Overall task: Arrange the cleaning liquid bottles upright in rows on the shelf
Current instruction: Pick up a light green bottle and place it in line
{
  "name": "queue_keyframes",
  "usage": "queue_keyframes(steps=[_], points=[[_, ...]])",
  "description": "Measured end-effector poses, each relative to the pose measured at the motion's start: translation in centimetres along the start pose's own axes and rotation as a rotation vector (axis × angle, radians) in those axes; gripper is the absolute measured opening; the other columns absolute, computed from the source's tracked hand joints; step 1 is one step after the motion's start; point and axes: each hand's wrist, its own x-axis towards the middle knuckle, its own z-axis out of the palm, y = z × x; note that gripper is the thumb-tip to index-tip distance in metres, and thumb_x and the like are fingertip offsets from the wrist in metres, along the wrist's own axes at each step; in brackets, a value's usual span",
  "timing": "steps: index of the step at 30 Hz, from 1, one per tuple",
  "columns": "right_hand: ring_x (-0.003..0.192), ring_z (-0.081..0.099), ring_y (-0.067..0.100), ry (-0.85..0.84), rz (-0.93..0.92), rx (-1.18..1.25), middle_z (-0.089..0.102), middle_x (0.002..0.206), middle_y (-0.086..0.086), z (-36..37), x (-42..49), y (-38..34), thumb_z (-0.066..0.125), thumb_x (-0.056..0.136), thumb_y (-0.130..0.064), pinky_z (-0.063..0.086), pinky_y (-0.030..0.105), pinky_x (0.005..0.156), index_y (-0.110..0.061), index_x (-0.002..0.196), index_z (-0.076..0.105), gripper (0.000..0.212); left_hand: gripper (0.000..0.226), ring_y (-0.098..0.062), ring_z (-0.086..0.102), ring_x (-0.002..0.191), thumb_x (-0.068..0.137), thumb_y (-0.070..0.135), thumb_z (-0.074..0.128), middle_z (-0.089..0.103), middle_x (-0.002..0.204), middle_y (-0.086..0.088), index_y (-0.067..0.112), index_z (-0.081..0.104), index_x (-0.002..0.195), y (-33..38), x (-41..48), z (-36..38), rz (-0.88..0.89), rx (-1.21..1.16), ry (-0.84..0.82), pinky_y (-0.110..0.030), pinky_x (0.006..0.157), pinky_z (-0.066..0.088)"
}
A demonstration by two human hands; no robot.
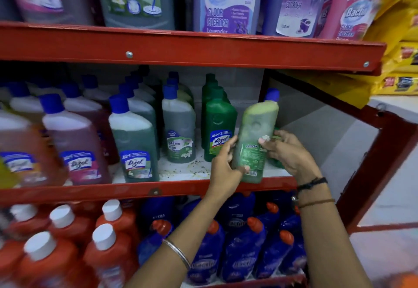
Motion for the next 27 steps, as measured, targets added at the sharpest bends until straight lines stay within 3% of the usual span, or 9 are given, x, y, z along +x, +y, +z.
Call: queue_keyframes(steps=[4, 6, 9, 12, 16, 19, 22, 24, 27], points=[[0.084, 0.060, 0.010, -0.037, -0.143, -0.041, 0.061, 0.096, 0.000, 3.2, -2.4, 0.5, 0.066, 0.079, 0.004, 0.054, 0.011, 0.061, -0.007, 0.112, 0.048, 0.039, 0.081, 0.010, 0.055, 0.108, 0.072, -0.013, 0.062, 0.055, 0.120, 0.021, 0.028, 0.035, 0.137, 0.0, -2.5, -3.3, 0.063, 0.104, 0.033, -0.016, 0.090, 0.050], [0.086, 0.060, 0.004, -0.061, -0.217, -0.086, 0.059, 0.099, -0.008, 5.6, -3.2, 0.7, 0.068, 0.077, 0.003, 0.054, 0.010, 0.064, -0.009, 0.112, 0.048, 0.042, 0.082, 0.013, 0.055, 0.106, 0.074, -0.013, 0.061, 0.054, 0.120, 0.020, 0.025, 0.031, 0.140, -0.2, -3.1, -5.1, 0.072, 0.121, 0.098, -0.013, 0.089, 0.049], [0.081, 0.063, -0.003, -0.106, -0.290, -0.098, 0.059, 0.099, -0.012, 9.5, -3.7, 1.0, 0.069, 0.076, 0.003, 0.053, 0.011, 0.064, -0.010, 0.112, 0.047, 0.044, 0.082, 0.002, 0.057, 0.112, 0.075, -0.014, 0.058, 0.055, 0.129, 0.006, 0.022, 0.028, 0.142, -0.3, -3.5, -7.9, 0.097, 0.141, 0.206, -0.022, 0.092, 0.051], [0.095, 0.063, 0.012, -0.131, -0.322, -0.081, 0.059, 0.110, -0.001, 12.3, -3.5, 1.7, 0.070, 0.076, 0.002, 0.055, 0.023, 0.079, -0.015, 0.113, 0.046, 0.047, 0.083, -0.010, 0.055, 0.120, 0.074, -0.013, 0.056, 0.052, 0.134, 0.004, 0.028, 0.028, 0.140, -0.4, -3.4, -10.0, 0.129, 0.178, 0.279, -0.038, 0.098, 0.050], [0.105, 0.060, 0.019, -0.167, -0.297, -0.057, 0.057, 0.111, -0.004, 14.0, -2.8, 3.0, 0.066, 0.079, 0.003, 0.051, 0.037, 0.093, -0.010, 0.119, 0.045, 0.047, 0.084, -0.019, 0.045, 0.131, 0.075, -0.008, 0.055, 0.044, 0.144, -0.006, 0.037, 0.023, 0.139, -1.5, -3.0, -11.3, 0.106, 0.282, 0.300, -0.047, 0.105, 0.043], [0.109, 0.058, 0.021, -0.160, -0.249, -0.038, 0.058, 0.114, 0.001, 14.0, -2.3, 4.5, 0.063, 0.082, 0.002, 0.051, 0.034, 0.094, -0.006, 0.124, 0.043, 0.048, 0.079, -0.015, 0.032, 0.138, 0.080, -0.006, 0.057, 0.033, 0.151, -0.006, 0.024, 0.020, 0.144, -1.7, -3.5, -11.3, 0.097, 0.378, 0.266, -0.034, 0.114, 0.030], [0.107, 0.061, 0.022, -0.047, -0.251, -0.058, 0.062, 0.120, 0.012, 13.8, -1.8, 5.7, 0.066, 0.081, -0.004, 0.053, 0.033, 0.091, -0.004, 0.125, 0.050, 0.047, 0.074, -0.003, 0.022, 0.133, 0.085, -0.002, 0.054, 0.027, 0.152, -0.004, 0.016, 0.016, 0.145, -1.6, -3.6, -10.9, 0.096, 0.457, 0.234, -0.013, 0.106, 0.018], [0.104, 0.063, 0.021, 0.051, -0.272, -0.125, 0.064, 0.118, 0.014, 13.5, -1.7, 6.4, 0.069, 0.080, -0.012, 0.054, 0.039, 0.092, -0.006, 0.121, 0.056, 0.043, 0.067, -0.006, 0.026, 0.133, 0.086, -0.001, 0.052, 0.030, 0.150, -0.007, 0.011, 0.020, 0.144, -1.6, -3.8, -10.5, 0.086, 0.445, 0.261, -0.008, 0.103, 0.017], [0.104, 0.064, 0.020, 0.068, -0.282, -0.182, 0.068, 0.114, 0.008, 13.2, -1.8, 6.6, 0.060, 0.087, -0.014, 0.053, 0.043, 0.094, -0.008, 0.120, 0.060, 0.034, 0.060, -0.011, 0.034, 0.130, 0.083, -0.006, 0.046, 0.035, 0.143, -0.007, 0.010, 0.030, 0.140, -1.5, -4.7, -9.5, 0.106, 0.421, 0.274, -0.011, 0.106, 0.021]])
